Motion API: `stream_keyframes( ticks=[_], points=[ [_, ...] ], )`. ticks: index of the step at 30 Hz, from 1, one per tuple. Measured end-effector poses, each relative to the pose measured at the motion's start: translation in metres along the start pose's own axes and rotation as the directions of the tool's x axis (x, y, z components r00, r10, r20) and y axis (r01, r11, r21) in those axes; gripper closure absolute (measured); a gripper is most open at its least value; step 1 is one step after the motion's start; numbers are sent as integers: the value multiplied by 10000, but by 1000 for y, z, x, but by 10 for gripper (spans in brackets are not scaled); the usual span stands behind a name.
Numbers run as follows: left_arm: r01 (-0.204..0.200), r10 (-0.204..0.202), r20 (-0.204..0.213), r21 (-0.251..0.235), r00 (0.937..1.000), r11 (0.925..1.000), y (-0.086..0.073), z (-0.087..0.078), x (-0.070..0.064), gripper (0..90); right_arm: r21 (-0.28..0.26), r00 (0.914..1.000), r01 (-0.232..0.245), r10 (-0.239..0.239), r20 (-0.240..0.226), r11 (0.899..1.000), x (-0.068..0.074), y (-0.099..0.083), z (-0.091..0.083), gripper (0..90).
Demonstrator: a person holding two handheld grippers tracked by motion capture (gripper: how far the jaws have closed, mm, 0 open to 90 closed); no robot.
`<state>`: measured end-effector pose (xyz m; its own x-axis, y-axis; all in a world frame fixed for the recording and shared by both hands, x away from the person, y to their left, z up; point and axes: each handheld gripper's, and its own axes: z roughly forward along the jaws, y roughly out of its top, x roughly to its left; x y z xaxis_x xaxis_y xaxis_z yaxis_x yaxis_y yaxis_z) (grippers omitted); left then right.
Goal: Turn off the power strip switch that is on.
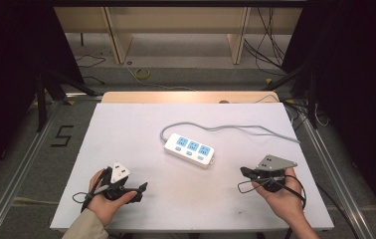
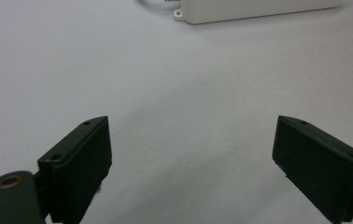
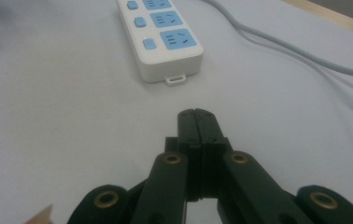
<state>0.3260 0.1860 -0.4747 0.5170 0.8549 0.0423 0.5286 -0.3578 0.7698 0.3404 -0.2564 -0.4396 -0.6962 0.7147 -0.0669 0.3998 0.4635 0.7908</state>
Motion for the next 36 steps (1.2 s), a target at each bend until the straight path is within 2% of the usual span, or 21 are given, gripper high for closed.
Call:
stream_keyframes(
  ticks=[36],
  points=[
    [43, -43, -54, -104, 10000, 9999, 0, 0, 0, 119, 38, 9999, 153, -153, -1, 9999, 3, 14, 9, 900]
  ],
)
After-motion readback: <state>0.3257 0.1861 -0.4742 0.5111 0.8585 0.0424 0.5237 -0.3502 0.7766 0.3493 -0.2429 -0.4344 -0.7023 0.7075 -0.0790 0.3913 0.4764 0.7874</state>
